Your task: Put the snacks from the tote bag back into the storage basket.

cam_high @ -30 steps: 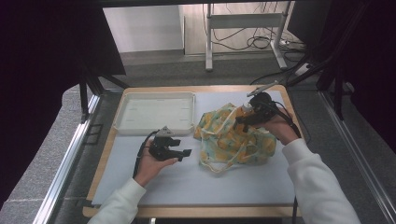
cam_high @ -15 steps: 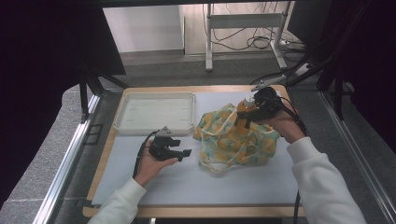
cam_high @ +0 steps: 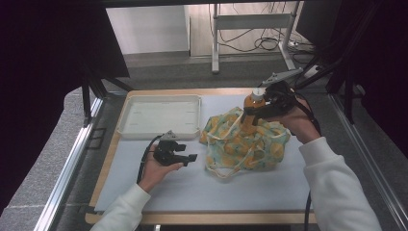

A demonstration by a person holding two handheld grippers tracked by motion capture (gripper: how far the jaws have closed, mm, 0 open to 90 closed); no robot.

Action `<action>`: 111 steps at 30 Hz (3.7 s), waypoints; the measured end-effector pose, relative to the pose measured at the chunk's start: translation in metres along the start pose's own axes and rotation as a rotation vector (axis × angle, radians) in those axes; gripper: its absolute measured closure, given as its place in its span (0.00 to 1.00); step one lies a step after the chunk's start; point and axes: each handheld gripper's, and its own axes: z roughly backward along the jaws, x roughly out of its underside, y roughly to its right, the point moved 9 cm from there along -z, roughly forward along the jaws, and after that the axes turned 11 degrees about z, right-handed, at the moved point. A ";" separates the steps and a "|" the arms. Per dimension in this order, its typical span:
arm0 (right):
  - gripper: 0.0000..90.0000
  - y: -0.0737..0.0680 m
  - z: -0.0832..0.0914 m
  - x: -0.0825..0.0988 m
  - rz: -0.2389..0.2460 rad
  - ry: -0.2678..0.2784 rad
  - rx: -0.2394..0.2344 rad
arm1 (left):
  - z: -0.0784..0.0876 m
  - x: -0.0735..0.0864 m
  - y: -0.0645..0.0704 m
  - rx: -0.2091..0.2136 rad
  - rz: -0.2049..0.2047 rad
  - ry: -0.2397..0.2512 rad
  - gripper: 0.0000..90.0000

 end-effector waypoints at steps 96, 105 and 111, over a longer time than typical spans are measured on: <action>0.33 -0.031 -0.117 -0.084 0.000 0.032 -0.051 | 0.001 0.003 0.004 0.014 -0.026 -0.021 0.34; 0.33 -0.030 -0.135 -0.086 0.002 0.018 -0.049 | 0.002 0.003 0.003 0.011 -0.030 -0.021 0.34; 0.33 -0.035 -0.149 -0.086 -0.007 0.014 -0.064 | 0.002 0.004 0.004 0.014 -0.034 -0.023 0.34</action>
